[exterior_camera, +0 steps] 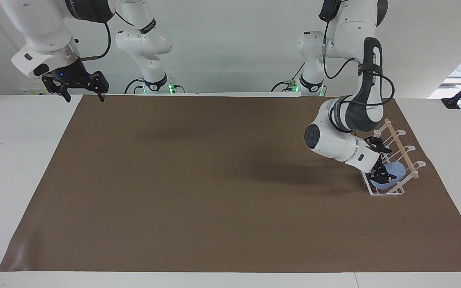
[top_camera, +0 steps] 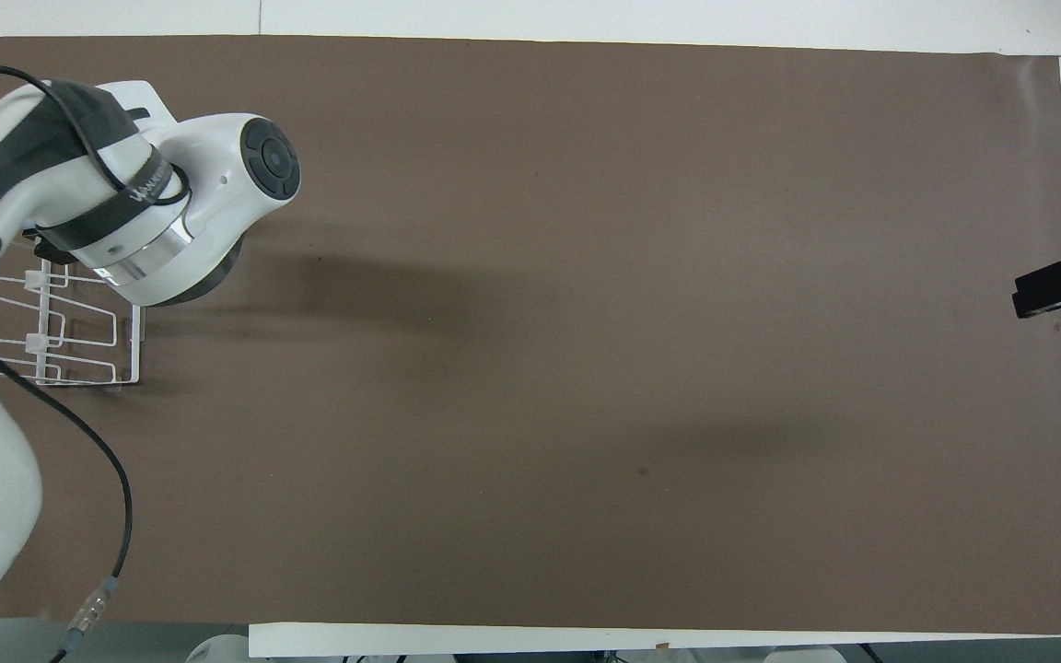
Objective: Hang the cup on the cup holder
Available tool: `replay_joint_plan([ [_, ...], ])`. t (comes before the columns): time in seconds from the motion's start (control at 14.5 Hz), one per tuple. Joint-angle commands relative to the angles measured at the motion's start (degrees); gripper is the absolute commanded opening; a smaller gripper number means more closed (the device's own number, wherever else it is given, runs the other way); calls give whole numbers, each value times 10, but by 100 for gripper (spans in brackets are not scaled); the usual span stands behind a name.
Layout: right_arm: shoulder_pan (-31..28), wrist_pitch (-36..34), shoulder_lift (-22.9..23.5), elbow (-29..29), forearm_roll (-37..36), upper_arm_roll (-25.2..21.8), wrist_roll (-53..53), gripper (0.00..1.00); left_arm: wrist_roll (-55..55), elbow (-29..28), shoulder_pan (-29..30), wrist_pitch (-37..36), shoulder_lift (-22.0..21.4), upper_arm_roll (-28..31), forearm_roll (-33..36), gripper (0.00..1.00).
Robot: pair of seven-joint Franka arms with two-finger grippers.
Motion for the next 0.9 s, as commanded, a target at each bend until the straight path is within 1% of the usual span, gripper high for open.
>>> replay_joint_plan([
  [0.0, 1, 1, -8, -10, -9, -1, -2, 100, 110, -20, -21, -5, -76, 3, -87, 100],
  [0.21, 1, 1, -8, -10, -9, -1, -2, 100, 192, -21, -18, -7, -98, 3, -170, 100],
  [0.28, 1, 1, -8, -10, -9, -1, -2, 100, 235, -21, -17, -6, -107, 3, -193, 100],
  [0.41, 1, 1, -8, -10, -9, -1, -3, 100, 344, -20, -2, -2, -122, 4, -256, 100],
  [0.69, 1, 1, -8, -10, -9, -1, -3, 100, 530, -18, 42, 4, -134, 6, -365, 100],
  [0.83, 1, 1, -8, -10, -9, -1, -3, 100, 646, -18, 64, 4, -158, 6, -406, 100],
])
